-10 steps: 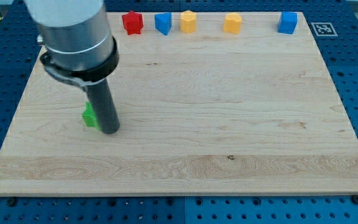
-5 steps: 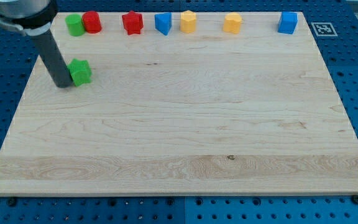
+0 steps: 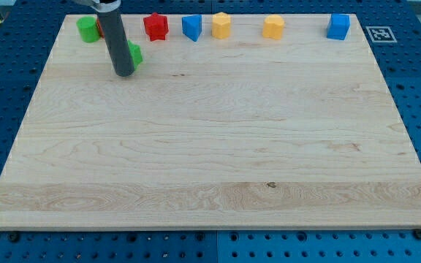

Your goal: Slide the green star to the red star

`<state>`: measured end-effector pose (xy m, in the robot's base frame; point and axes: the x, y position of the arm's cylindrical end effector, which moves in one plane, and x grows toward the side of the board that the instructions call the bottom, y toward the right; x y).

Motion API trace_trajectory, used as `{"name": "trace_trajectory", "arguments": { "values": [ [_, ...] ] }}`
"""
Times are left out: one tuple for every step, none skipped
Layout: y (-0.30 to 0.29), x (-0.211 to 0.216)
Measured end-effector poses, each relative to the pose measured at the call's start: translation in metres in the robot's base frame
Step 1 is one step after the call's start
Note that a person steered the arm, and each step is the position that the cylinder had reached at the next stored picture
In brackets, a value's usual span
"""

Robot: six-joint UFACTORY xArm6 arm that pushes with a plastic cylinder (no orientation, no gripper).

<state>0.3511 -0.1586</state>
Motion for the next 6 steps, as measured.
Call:
{"name": "trace_trajectory", "arguments": {
  "values": [
    [-0.001, -0.009],
    [0.000, -0.020],
    [0.001, -0.034],
    [0.010, -0.044],
    [0.021, -0.049],
    [0.023, -0.053]
  ]
}}
